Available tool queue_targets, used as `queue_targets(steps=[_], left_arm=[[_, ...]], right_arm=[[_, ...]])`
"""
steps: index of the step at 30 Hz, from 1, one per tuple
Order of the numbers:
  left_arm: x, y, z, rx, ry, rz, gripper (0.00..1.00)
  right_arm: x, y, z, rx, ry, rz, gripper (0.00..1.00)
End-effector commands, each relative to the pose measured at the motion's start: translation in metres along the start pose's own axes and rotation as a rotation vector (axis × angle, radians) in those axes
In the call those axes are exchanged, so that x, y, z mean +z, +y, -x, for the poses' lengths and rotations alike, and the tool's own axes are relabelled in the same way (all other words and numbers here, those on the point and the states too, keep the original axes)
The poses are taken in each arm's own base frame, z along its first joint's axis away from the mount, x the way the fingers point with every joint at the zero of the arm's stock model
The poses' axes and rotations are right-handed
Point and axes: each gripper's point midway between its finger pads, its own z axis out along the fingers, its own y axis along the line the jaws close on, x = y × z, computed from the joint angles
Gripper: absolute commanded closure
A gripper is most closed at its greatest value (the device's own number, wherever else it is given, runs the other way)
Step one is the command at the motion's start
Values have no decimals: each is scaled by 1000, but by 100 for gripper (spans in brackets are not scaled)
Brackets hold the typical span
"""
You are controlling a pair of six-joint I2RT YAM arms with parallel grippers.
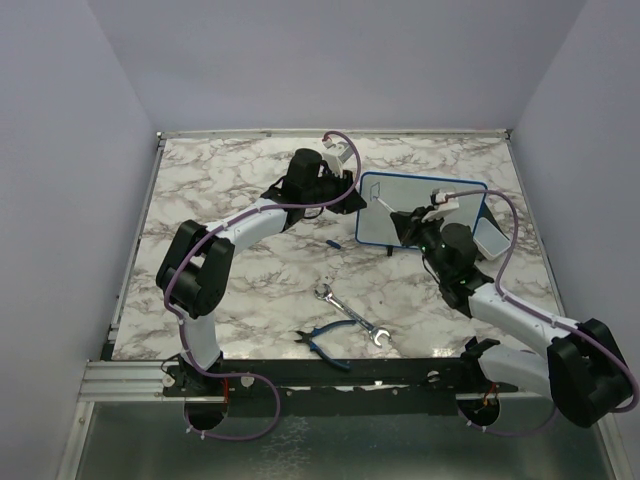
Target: Write a sentence on the whiteboard
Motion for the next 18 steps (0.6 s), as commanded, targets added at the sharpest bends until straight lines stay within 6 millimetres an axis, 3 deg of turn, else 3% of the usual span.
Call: queue_targets(steps=[1,10,18], left_arm=[[1,-6,8,28,-11,-19,72],[0,-6,9,32,-13,-18,72],[-1,-3,10,29,-15,1,72]], right_arm=[[-7,-14,-14,-4,30,-69,99],[-10,-17,-18,-5,37,-81,99],[-15,0,-2,-10,6,9,99]])
